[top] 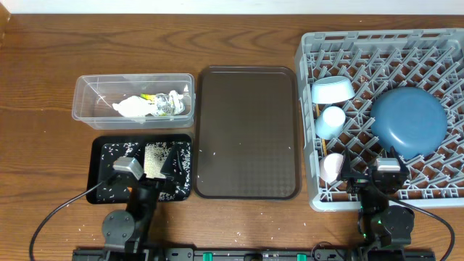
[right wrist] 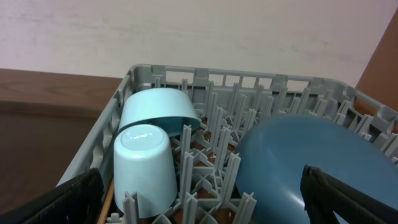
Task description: Sort waste into correct bins and load items into the dishwasher rack
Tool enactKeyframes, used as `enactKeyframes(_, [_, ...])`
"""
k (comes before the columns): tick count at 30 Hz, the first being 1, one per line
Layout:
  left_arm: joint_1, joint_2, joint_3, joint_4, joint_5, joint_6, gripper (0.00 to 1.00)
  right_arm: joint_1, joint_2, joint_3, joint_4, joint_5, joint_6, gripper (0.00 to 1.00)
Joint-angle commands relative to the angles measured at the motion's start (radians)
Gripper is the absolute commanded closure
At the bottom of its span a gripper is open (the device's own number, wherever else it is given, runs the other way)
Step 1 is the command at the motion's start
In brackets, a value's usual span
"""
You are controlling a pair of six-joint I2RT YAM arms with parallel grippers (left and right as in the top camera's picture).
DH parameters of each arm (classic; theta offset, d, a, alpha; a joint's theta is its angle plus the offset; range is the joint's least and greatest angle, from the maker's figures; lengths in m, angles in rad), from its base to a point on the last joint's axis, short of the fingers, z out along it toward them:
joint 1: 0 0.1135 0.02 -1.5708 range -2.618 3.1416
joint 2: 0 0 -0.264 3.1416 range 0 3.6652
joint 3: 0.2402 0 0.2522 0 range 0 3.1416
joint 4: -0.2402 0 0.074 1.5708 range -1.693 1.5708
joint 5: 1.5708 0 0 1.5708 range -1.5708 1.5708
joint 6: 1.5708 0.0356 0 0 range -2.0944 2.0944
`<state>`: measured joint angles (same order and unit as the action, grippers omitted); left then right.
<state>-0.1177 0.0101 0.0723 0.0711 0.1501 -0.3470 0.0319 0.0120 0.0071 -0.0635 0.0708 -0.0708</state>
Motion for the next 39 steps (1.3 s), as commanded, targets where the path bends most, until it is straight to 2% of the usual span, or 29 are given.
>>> enactKeyframes(1, [0.004, -0.008, -0.027, 0.016, -0.006, -0.013, 0.05, -0.007, -0.006, -0.002, -0.005, 0.000, -0.013, 0.01])
enactKeyframes(8, [0.004, -0.008, -0.069, 0.013, -0.005, -0.013, 0.05, -0.007, -0.006, -0.002, -0.005, 0.000, -0.013, 0.01])
enactKeyframes(14, [0.005, -0.008, -0.069, -0.082, -0.013, 0.008, 0.05, -0.007, -0.006, -0.002, -0.005, 0.000, -0.013, 0.01])
enactKeyframes(22, [0.072, -0.008, -0.068, -0.127, -0.002, 0.164, 0.05, -0.007, -0.006, -0.002, -0.005, 0.000, -0.013, 0.01])
enactKeyframes(28, [0.097, -0.008, -0.068, -0.130, -0.005, 0.328, 0.05, -0.006, -0.006, -0.002, -0.005, 0.000, -0.013, 0.01])
enactKeyframes(39, [0.048, -0.008, -0.068, -0.129, -0.005, 0.339, 0.05, -0.006, -0.006, -0.002, -0.005, 0.000, -0.013, 0.01])
